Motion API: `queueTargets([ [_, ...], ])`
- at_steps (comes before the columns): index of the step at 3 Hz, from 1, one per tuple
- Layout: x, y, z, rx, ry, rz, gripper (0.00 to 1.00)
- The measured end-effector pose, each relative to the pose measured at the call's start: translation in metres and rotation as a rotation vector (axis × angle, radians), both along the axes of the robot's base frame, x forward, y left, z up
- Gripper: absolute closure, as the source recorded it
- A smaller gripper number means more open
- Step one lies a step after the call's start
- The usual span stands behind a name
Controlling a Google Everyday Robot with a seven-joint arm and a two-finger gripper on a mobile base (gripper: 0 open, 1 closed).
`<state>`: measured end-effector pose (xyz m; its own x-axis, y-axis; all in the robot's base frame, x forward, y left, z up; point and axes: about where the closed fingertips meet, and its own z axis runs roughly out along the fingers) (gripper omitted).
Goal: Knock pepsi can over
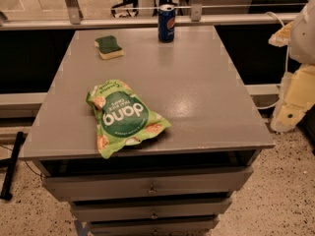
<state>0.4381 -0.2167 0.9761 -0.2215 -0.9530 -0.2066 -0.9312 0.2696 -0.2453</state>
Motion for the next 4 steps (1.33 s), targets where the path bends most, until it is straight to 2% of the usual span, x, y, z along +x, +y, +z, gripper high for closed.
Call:
queueTargets([
  [1, 0.0, 0.0, 0.0, 0.0, 0.0, 0.0, 0.0],
  [2, 0.008, 0.001, -0.002, 0.028, -0.004, -0.006, 0.0],
  [3, 0.059, 0.005, -0.009, 0.089, -0.053, -0.017, 0.0],
  [4, 0.127, 0.015, -0.018, 0.202, -0.101, -0.057, 0.0],
])
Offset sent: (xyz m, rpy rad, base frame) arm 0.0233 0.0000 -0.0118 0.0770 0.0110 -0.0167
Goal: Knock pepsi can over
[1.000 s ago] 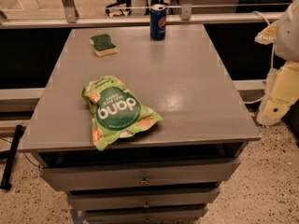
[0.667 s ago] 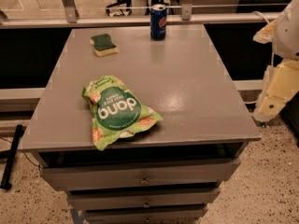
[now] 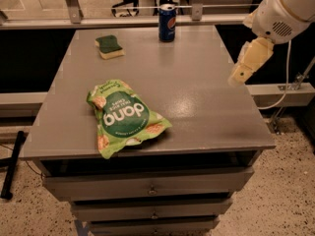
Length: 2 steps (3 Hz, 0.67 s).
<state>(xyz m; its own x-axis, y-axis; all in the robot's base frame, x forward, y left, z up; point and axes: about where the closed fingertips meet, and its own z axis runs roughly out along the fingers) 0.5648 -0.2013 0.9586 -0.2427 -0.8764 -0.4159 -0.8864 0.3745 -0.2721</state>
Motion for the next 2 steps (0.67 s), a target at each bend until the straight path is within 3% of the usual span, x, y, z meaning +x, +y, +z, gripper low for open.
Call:
queueTargets([
  [1, 0.0969, 0.0175, -0.008, 0.118, -0.112, -0.032, 0.0],
  [2, 0.097, 0.0178, -0.0082, 0.118, -0.112, -0.031, 0.0],
])
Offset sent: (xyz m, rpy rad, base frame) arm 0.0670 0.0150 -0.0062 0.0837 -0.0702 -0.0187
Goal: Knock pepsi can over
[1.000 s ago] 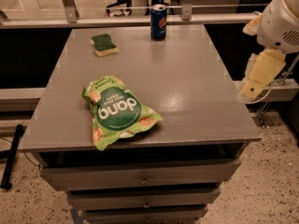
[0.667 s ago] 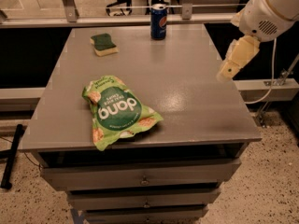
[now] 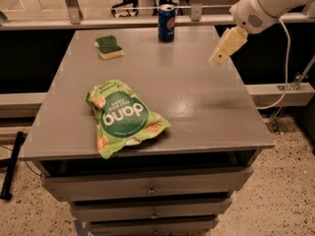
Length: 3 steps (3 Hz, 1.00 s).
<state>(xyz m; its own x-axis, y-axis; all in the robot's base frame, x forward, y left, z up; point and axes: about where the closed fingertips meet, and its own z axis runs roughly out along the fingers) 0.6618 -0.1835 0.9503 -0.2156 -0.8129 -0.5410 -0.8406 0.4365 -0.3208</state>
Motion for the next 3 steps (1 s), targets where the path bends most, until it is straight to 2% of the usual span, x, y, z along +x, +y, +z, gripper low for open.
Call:
queueTargets([
  [1, 0.02, 0.001, -0.01, 0.075, -0.02, -0.038, 0.0],
  [2, 0.084, 0.01, -0.035, 0.245, -0.058, -0.117, 0.0],
  [3, 0.157, 0.019, -0.051, 0.413, -0.105, -0.195, 0.0],
])
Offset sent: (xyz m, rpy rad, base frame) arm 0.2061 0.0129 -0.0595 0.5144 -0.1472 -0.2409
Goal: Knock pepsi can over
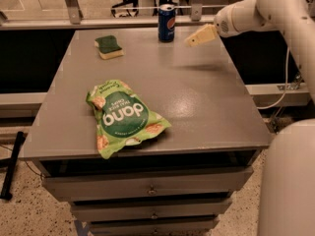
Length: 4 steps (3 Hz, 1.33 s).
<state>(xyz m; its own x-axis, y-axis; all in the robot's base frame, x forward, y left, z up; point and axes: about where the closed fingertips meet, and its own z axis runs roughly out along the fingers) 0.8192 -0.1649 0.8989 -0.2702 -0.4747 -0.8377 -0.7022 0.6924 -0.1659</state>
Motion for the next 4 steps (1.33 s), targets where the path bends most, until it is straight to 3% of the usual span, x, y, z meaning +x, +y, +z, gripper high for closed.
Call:
queueTargets([
  [1, 0.051, 0.011, -0.005, 0.131, -0.034, -0.052, 0.0],
  [2, 0.075, 0.029, 0.0, 0.204, -0.047, -0.066, 0.0],
  [4, 0.086, 0.075, -0.002, 0.228, -0.019, -0.042, 0.0],
])
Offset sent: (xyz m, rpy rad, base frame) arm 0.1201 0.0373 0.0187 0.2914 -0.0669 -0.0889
